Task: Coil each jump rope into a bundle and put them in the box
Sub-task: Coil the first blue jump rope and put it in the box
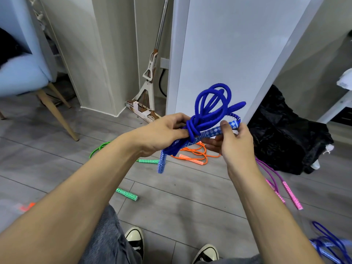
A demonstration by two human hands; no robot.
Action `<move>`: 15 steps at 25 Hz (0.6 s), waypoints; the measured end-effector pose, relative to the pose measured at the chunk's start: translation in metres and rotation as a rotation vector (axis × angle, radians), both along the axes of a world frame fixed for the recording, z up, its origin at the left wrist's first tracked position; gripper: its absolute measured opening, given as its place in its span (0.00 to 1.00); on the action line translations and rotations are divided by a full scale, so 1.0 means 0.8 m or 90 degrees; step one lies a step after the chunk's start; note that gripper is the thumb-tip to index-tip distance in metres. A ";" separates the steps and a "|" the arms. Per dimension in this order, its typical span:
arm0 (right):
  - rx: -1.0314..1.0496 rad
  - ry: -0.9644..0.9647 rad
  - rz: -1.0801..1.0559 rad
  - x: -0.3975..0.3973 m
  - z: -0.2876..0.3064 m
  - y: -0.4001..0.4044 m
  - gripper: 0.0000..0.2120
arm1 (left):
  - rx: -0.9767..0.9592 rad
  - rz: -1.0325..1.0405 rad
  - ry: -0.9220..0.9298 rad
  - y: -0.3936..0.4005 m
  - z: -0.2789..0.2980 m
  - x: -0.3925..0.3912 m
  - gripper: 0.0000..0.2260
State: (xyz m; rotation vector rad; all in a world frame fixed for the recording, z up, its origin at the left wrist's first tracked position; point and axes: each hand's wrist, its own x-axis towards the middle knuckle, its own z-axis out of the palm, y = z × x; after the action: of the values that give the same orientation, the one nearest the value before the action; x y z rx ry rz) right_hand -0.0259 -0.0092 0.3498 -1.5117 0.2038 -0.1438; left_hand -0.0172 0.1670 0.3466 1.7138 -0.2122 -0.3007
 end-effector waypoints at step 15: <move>0.123 0.032 -0.038 -0.004 -0.005 0.014 0.05 | -0.119 0.023 0.060 0.011 -0.007 0.012 0.12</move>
State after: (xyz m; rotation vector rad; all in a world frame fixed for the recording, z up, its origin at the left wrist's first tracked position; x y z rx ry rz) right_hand -0.0293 0.0016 0.3459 -1.3190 0.2948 -0.1299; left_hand -0.0079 0.1758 0.3411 1.5135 -0.1358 -0.3237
